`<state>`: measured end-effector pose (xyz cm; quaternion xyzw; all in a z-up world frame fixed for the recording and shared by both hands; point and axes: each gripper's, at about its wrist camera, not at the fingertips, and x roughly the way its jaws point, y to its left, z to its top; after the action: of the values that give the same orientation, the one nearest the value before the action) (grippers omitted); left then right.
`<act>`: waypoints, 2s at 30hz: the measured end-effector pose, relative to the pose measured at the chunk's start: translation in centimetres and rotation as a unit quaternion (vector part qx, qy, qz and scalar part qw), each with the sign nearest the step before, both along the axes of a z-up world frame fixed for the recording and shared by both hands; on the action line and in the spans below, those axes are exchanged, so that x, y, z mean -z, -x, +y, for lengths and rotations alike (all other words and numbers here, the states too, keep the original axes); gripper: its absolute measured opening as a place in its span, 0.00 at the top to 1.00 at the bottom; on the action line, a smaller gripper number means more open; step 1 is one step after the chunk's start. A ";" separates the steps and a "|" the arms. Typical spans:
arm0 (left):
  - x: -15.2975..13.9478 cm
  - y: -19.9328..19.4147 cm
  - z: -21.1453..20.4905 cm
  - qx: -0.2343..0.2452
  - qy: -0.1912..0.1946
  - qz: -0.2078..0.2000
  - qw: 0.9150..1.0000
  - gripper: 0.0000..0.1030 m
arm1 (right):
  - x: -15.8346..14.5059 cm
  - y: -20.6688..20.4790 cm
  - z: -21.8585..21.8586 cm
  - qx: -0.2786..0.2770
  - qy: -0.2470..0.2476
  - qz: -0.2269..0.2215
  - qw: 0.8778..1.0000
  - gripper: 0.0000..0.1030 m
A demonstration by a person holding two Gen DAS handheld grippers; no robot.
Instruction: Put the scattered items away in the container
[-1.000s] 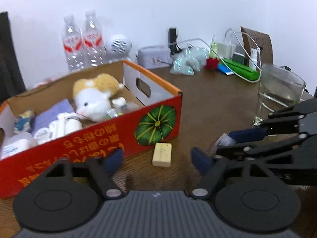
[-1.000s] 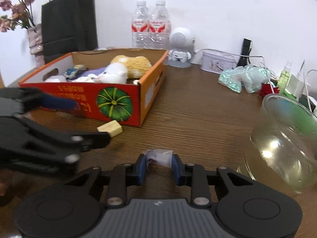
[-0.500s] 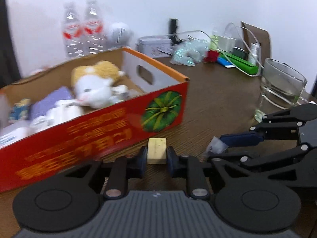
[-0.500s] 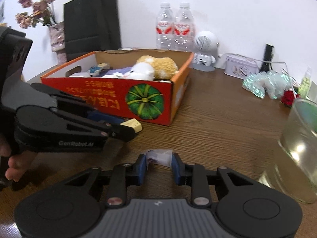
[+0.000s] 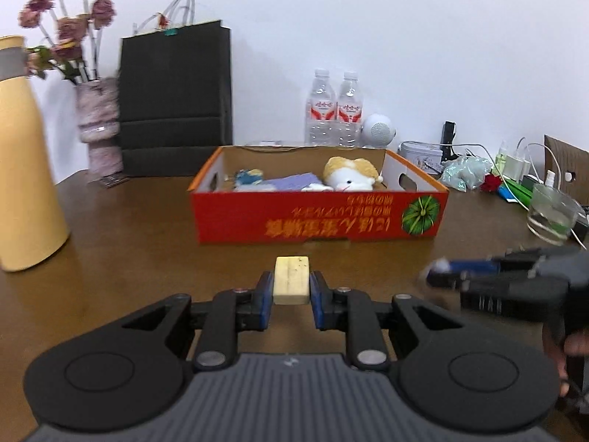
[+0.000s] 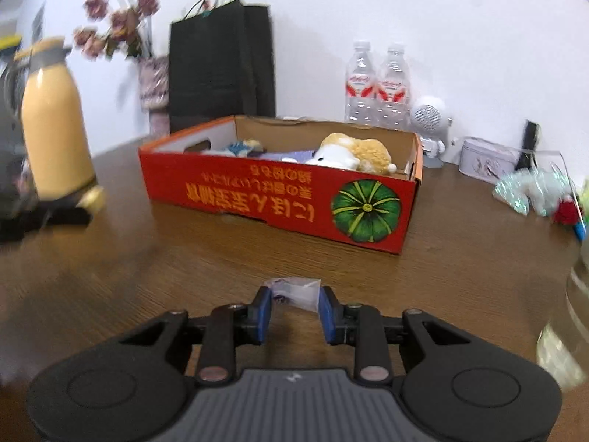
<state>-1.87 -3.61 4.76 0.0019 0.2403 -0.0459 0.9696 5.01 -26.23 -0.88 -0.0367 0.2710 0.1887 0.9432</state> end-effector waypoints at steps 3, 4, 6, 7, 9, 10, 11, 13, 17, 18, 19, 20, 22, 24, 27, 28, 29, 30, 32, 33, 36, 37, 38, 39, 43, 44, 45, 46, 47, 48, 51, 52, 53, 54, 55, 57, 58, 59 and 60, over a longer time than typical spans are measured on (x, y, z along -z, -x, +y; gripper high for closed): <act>0.2 2.1 1.6 0.004 0.022 0.001 1.000 0.79 | -1.1 3.8 0.8 0.024 -0.028 -0.029 0.999 0.74; 0.1 2.6 2.1 0.002 0.028 0.000 1.000 0.79 | -1.3 5.1 1.1 0.028 -0.041 -0.035 0.998 0.74; 0.0 3.6 2.6 -0.005 0.032 -0.005 0.999 0.79 | -1.7 8.0 1.8 0.049 -0.051 -0.048 0.996 0.74; -0.2 4.3 2.7 -0.010 0.029 -0.007 1.000 0.79 | -1.9 9.3 2.3 0.063 -0.048 -0.055 0.995 0.74; -0.6 6.1 2.2 -0.006 0.016 -0.023 1.000 0.79 | -2.5 12.3 3.1 0.092 -0.048 -0.075 0.992 0.74; -0.9 7.0 1.9 0.000 0.013 -0.038 0.999 0.79 | -2.8 13.5 3.3 0.092 -0.058 -0.081 0.991 0.74; -1.4 7.7 1.6 0.001 0.012 -0.052 0.999 0.79 | -3.1 14.5 3.6 0.084 -0.065 -0.084 0.991 0.74; -2.5 8.3 1.2 0.006 0.015 -0.076 0.997 0.79 | -3.5 15.4 4.2 0.072 -0.059 -0.092 0.991 0.74; -6.3 6.8 1.5 0.010 0.024 -0.099 0.995 0.79 | -5.6 14.2 3.5 0.083 -0.072 -0.102 0.989 0.74; -7.6 6.1 1.7 0.017 0.029 -0.106 0.994 0.79 | -6.7 13.4 3.1 0.086 -0.077 -0.107 0.988 0.74; -9.2 5.0 1.9 0.026 0.031 -0.115 0.993 0.79 | -8.0 12.4 2.6 0.089 -0.078 -0.117 0.986 0.74; -10.7 3.6 2.1 0.031 0.030 -0.123 0.991 0.79 | -9.6 11.2 2.3 0.093 -0.067 -0.132 0.985 0.74; -13.2 -0.5 1.9 0.039 0.003 -0.116 0.992 0.78 | -12.5 8.5 2.0 0.110 -0.029 -0.167 0.979 0.74; -15.0 -5.6 2.1 0.046 -0.011 -0.083 0.995 0.79 | -15.1 4.5 1.6 0.119 -0.002 -0.164 0.979 0.74; -16.2 -14.9 3.7 0.073 0.023 0.008 0.997 0.79 | -17.8 -3.1 0.5 0.103 -0.006 -0.094 0.990 0.74; -15.9 -18.2 4.2 0.076 0.047 0.041 0.995 0.80 | -18.1 -5.7 0.3 0.098 -0.002 -0.071 0.993 0.73; -15.4 -21.0 4.7 0.070 0.066 0.068 0.993 0.81 | -18.0 -8.2 0.3 0.095 0.005 -0.045 0.994 0.73; -14.7 -23.2 4.9 0.061 0.072 0.088 0.992 0.83 | -17.7 -10.9 0.2 0.095 0.002 -0.014 0.995 0.73; -12.8 -27.2 4.7 0.051 0.069 0.118 0.989 0.87 | -16.6 -15.4 0.0 0.089 -0.017 0.053 0.995 0.73; -11.8 -28.6 4.7 0.043 0.065 0.128 0.989 0.88 | -15.8 -17.4 0.0 0.084 -0.028 0.085 0.992 0.73; -8.9 -30.9 4.9 0.045 0.055 0.169 0.983 0.80 | -13.4 -21.5 1.1 0.076 -0.032 0.138 0.987 0.73; -8.2 -30.9 5.1 0.052 0.054 0.189 0.979 0.67 | -12.7 -22.3 1.6 0.069 -0.028 0.151 0.986 0.73; -7.9 -30.3 5.3 0.065 0.054 0.197 0.977 0.59 | -12.1 -23.1 2.1 0.062 -0.023 0.161 0.985 0.73; -7.9 -29.0 5.5 0.096 0.059 0.186 0.976 0.42 | -11.5 -23.6 2.5 0.059 -0.019 0.164 0.985 0.73; -6.5 -21.9 6.4 0.200 0.047 0.143 0.968 0.11 | -9.1 -24.8 3.5 0.051 0.002 0.184 0.982 0.60; -5.5 -20.5 6.5 0.205 0.039 0.147 0.967 0.11 | -8.8 -24.7 3.5 0.049 0.008 0.191 0.980 0.48; -4.1 -19.5 6.4 0.207 0.035 0.157 0.965 0.11 | -8.7 -24.6 3.5 0.051 0.017 0.193 0.980 0.43; -2.4 -18.9 6.2 0.207 0.028 0.173 0.962 0.11 | -8.7 -24.3 3.5 0.050 0.023 0.190 0.980 0.34; -0.9 -18.6 5.7 0.205 0.014 0.183 0.961 0.12 | -8.7 -24.1 3.4 0.047 0.025 0.188 0.981 0.28; 0.3 -18.7 5.2 0.198 -0.001 0.187 0.962 0.17 | -8.8 -24.1 3.3 0.046 0.024 0.190 0.980 0.26; 3.0 -20.1 3.5 0.167 -0.056 0.202 0.963 0.43 | -8.8 -24.4 3.2 0.058 0.024 0.212 0.975 0.24; 3.3 -20.1 3.2 0.163 -0.066 0.192 0.966 0.45 | -8.7 -24.3 3.3 0.063 0.026 0.218 0.974 0.23; 3.4 -20.1 3.1 0.167 -0.069 0.186 0.966 0.48 | -8.6 -24.1 3.4 0.061 0.029 0.223 0.972 0.23; 3.4 -20.1 3.1 0.174 -0.065 0.185 0.965 0.61 | -8.5 -23.7 3.5 0.054 0.032 0.228 0.972 0.23; 3.3 -20.0 2.9 0.182 -0.066 0.185 0.963 0.79 | -8.3 -23.3 3.6 0.046 0.034 0.232 0.971 0.22; 2.6 -19.2 2.6 0.174 -0.081 0.178 0.965 0.80 | -8.0 -22.8 3.7 0.042 0.044 0.238 0.969 0.21; 1.8 -18.5 2.4 0.173 -0.080 0.166 0.968 0.80 | -7.8 -22.6 3.7 0.051 0.053 0.236 0.969 0.21; 0.9 -18.0 2.5 0.175 -0.068 0.156 0.970 0.80 | -7.7 -22.4 3.8 0.061 0.065 0.231 0.969 0.21; -0.2 -17.6 2.7 0.177 -0.050 0.147 0.972 0.80 | -7.5 -22.2 3.8 0.067 0.076 0.225 0.969 0.21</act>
<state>15.71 -0.95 5.01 0.0860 0.3781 -0.2050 0.8987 27.17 -22.38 6.59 -0.0461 0.4919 0.1073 0.8628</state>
